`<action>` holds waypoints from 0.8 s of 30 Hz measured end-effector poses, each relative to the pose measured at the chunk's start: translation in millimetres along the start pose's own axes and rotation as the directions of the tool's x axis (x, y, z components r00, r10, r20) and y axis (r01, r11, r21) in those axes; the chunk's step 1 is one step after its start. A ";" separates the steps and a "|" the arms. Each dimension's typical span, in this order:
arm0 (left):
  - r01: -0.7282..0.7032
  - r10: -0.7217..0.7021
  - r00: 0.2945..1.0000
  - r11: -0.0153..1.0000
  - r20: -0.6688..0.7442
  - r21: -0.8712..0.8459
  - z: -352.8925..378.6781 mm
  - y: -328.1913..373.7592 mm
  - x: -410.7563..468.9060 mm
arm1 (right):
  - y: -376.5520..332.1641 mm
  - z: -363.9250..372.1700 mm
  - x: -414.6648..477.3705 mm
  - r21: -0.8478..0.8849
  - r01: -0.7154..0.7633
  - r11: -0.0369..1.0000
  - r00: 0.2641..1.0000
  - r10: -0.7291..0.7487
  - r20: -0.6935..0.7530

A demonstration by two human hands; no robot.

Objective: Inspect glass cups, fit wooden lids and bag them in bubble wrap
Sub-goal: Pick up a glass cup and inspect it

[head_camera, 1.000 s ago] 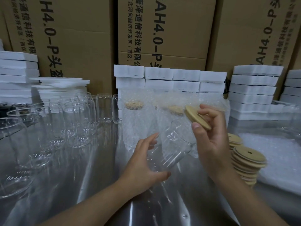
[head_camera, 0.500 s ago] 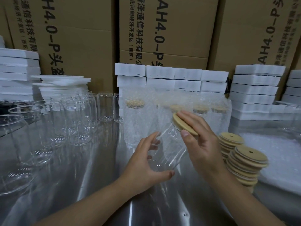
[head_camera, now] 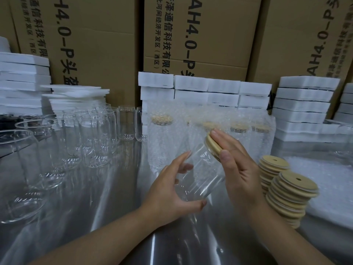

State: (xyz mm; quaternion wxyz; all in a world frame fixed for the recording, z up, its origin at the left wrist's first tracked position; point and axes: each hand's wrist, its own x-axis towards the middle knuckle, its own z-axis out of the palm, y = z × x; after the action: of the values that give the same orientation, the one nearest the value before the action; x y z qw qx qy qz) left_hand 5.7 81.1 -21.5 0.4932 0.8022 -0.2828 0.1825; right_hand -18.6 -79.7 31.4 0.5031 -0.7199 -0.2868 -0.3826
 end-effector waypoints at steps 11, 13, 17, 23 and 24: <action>-0.001 0.001 1.000 1.000 -0.009 -0.006 -0.8 -2.7 -0.3 | 1.7 -0.2 -1.6 -0.015 0.001 1.000 1.000 0.000 0.014; -0.002 0.002 1.000 1.000 -0.011 -0.005 -0.7 -2.9 -0.5 | 1.6 -0.5 -1.6 -0.024 0.009 1.000 1.000 -0.008 0.015; -0.005 0.005 1.000 1.000 -0.015 0.008 -0.5 -4.6 -0.5 | 1.8 0.3 -1.5 -0.014 -0.003 1.000 1.000 0.003 0.024; 0.002 -0.002 1.000 1.000 -0.011 0.021 0.0 -6.0 -0.6 | 3.3 0.5 -1.7 -0.026 -0.002 1.000 1.000 0.003 0.029; 0.006 -0.005 1.000 1.000 -0.007 0.020 0.1 -6.0 -0.8 | 3.9 0.4 -2.0 -0.025 -0.008 1.000 0.999 0.009 0.033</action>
State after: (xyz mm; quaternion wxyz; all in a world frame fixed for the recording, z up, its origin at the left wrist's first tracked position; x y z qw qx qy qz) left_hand 8.9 83.3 -26.1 0.4869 0.8071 -0.2770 0.1869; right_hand -16.5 -80.7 27.8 0.4908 -0.7336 -0.2871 -0.3722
